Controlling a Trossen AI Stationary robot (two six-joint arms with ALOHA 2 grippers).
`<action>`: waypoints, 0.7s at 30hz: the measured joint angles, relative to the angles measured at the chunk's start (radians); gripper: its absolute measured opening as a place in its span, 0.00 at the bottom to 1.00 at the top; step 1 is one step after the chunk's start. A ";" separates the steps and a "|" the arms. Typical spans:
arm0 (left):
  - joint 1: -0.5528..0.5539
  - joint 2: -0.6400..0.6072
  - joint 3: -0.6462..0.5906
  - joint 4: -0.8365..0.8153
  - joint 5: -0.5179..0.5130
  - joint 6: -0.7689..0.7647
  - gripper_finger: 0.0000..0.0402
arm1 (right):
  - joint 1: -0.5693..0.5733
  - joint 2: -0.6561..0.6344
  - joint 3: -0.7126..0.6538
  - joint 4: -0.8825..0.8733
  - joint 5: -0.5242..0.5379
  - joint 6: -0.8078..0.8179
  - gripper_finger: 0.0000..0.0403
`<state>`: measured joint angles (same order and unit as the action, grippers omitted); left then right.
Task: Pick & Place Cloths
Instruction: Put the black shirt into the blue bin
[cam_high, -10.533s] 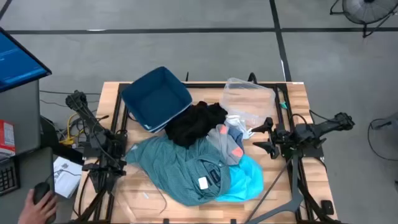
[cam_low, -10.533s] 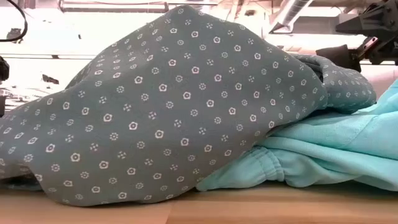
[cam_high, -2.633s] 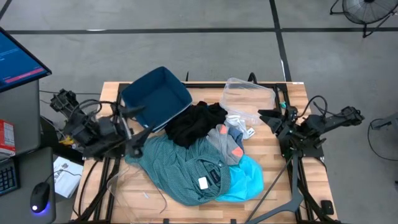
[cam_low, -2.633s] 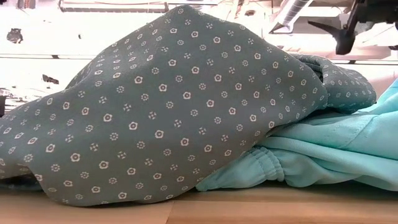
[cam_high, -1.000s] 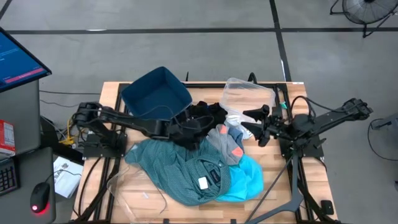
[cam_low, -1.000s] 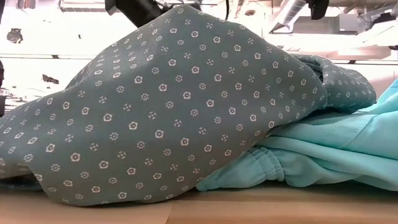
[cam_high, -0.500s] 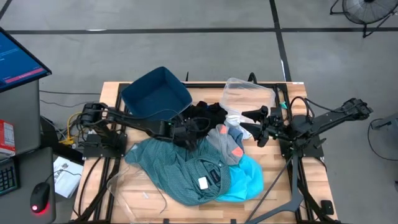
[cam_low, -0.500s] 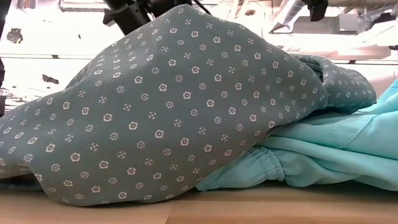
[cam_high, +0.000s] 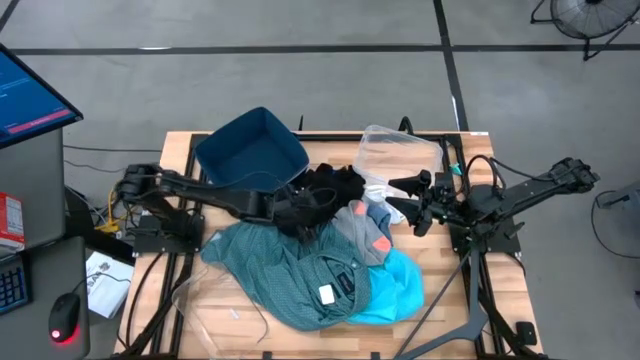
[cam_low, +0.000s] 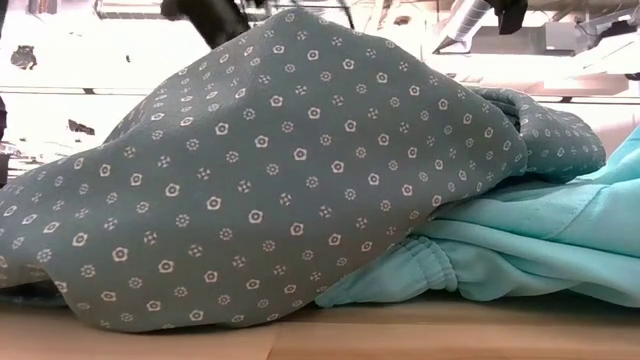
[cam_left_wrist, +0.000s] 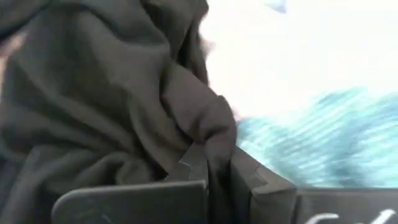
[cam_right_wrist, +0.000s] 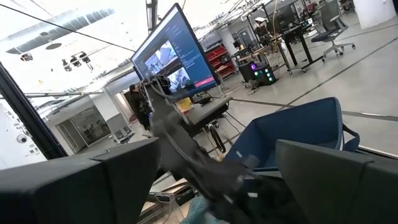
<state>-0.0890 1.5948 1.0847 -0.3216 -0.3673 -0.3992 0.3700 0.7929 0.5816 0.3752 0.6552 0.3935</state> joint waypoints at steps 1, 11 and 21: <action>-0.003 -0.032 0.007 -0.003 -0.002 0.000 0.00 | 0.000 0.000 0.000 0.001 0.000 0.000 0.77; -0.007 -0.501 0.056 0.271 -0.026 0.155 0.00 | 0.000 0.000 0.000 -0.001 0.003 -0.003 0.77; -0.005 -0.860 0.057 0.487 -0.322 0.655 0.00 | -0.042 0.000 0.000 0.000 0.003 -0.007 0.77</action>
<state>-0.0937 0.7345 1.1419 0.1654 -0.6892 0.2554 0.3278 0.7925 0.5812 0.3751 0.6582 0.3862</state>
